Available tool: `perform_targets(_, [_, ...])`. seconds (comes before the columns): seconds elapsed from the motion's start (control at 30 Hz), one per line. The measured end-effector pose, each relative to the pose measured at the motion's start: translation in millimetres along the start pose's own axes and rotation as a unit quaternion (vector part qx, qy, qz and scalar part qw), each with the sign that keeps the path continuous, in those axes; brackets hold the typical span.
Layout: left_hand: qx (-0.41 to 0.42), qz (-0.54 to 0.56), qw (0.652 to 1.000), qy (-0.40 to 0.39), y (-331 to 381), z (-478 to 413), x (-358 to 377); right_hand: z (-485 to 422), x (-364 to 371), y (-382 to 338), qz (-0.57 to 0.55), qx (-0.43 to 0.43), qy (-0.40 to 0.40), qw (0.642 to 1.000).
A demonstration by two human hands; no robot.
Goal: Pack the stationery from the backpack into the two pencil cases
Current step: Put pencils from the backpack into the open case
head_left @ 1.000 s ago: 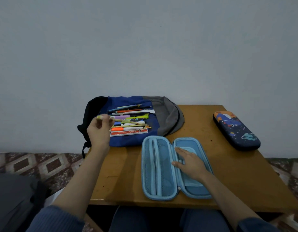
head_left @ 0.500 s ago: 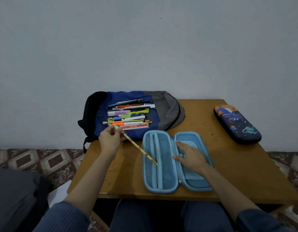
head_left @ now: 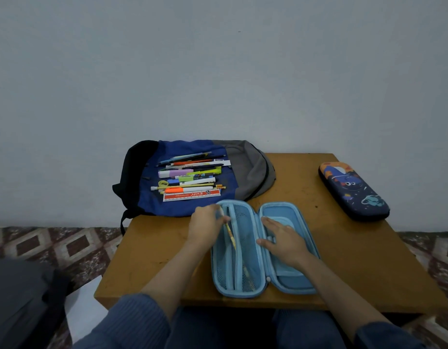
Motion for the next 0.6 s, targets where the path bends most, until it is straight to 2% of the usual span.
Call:
perform_targets(0.1, [0.071,-0.159,0.984,-0.027,5,7,1,0,0,0,-0.001,-0.002,0.0,1.0])
perform_targets(0.17, [0.097,-0.182,0.977,-0.043,6,15,5,0,0,1,-0.001,-0.002,-0.001,1.0])
perform_targets(0.4, [0.055,-0.113,0.985,-0.121,7,36,21,-1,-1,0,0.006,-0.005,0.003,1.0])
perform_targets(0.6, [0.051,-0.002,0.997,-0.05,8,48,24,1,-1,-2,0.009,-0.002,0.008,1.0])
Point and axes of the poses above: each hand's wrist, its own z-axis away from the middle knuckle, its own x-axis out of the palm, y = z × x, the point moved 2 cm from there along -z, towards the middle knuckle, and after that the axes turned 8 degrees about -x, right-handed, at the moved point
